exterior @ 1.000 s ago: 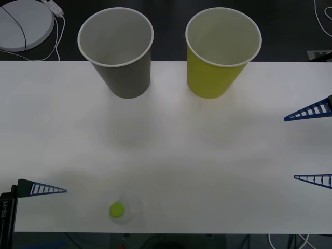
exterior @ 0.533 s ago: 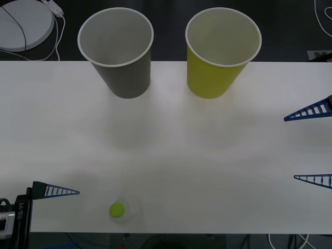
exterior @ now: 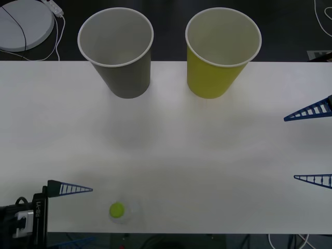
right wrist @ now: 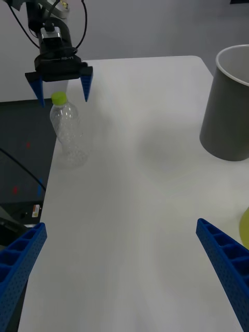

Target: Put the can into the green bin and the plastic bottle into the gray bin

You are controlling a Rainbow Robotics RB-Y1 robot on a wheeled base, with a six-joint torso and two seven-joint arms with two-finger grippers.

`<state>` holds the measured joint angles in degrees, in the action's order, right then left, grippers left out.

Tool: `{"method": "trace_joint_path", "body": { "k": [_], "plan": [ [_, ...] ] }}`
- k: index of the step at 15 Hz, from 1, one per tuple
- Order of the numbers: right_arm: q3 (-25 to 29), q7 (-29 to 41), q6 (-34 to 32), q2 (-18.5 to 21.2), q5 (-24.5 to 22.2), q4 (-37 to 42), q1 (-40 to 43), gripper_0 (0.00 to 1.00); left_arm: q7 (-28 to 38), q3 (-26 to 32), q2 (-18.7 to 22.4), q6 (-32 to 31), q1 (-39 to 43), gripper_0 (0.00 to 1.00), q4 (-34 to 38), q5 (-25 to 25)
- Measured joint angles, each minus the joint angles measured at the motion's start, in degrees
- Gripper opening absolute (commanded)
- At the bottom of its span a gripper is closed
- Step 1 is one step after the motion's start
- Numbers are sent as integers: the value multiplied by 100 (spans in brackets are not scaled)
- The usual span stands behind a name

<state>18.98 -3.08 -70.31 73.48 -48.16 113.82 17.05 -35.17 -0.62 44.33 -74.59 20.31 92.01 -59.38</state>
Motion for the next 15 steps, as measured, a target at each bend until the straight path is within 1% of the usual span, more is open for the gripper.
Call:
{"method": "trace_joint_path", "body": {
  "k": [9, 15],
  "plan": [
    [0, 0, 0, 0, 0, 0, 0, 100, 10, -464, -299, 156, -211, 100, 0, -5],
    [0, 0, 0, 0, 0, 0, 0, 100, 48, -517, -603, 206, -341, 100, -1, -211]
  ]
}}
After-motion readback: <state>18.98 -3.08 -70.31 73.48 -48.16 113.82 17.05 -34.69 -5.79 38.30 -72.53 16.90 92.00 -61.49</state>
